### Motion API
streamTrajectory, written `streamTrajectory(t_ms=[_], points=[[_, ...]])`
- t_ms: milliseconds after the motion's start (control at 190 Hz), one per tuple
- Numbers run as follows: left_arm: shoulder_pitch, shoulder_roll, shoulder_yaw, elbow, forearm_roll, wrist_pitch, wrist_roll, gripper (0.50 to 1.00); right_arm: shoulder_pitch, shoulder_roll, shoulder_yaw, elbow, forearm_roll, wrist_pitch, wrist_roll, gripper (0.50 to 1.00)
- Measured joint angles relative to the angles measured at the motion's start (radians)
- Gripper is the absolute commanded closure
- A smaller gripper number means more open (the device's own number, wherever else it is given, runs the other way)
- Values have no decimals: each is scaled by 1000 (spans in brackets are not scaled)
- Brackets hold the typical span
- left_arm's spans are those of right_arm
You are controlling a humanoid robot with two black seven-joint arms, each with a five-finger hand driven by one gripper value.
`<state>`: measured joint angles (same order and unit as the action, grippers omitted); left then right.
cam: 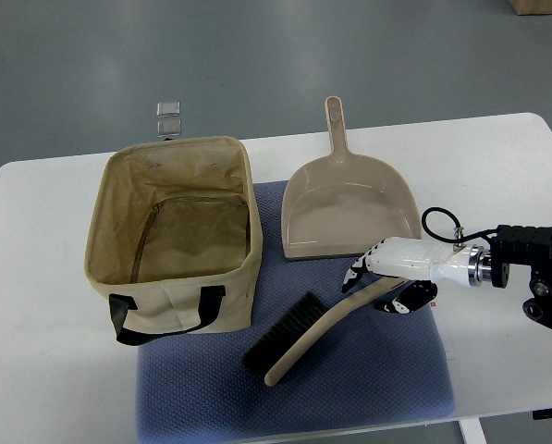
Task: Put pink broom in yellow bag with right hand
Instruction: 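Close the right hand around the beige brush handle, then lift the brush with the right hand and carry it over the bag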
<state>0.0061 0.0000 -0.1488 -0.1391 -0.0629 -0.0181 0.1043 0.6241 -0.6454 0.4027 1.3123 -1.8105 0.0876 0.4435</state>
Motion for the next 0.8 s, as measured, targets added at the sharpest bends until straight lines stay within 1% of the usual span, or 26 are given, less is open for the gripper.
streamTrajectory(t_ms=[237,310,389,484,531,568,584,610,626,647,799], points=[[0,0,0,0,0,0,0,500,-8,2,0,-8,-1,-10,-2,840],[0,0,0,0,0,0,0,500,-11,3,0,-13,-5,-16,-2,850],[0,0,0,0,0,0,0,500,-14,6,0,-19,-19,-20,-2,877],[0,0,0,0,0,0,0,500,-19,12,-1,-24,-27,-28,-2,887],[0,0,0,0,0,0,0,500,-21,15,-1,-26,-28,-31,-2,924],[0,0,0,0,0,0,0,500,-21,16,-1,-26,-28,-32,-2,940],[0,0,0,0,0,0,0,500,-21,16,-1,-26,-29,-33,-2,959],[0,0,0,0,0,0,0,500,-21,16,-1,-27,-29,-33,-2,971],[0,0,0,0,0,0,0,500,-21,16,-1,-27,-29,-33,-2,987],[0,0,0,0,0,0,0,500,-21,16,-1,-27,-29,-33,-2,995],[0,0,0,0,0,0,0,500,-21,14,0,-27,-35,-34,-1,1000]])
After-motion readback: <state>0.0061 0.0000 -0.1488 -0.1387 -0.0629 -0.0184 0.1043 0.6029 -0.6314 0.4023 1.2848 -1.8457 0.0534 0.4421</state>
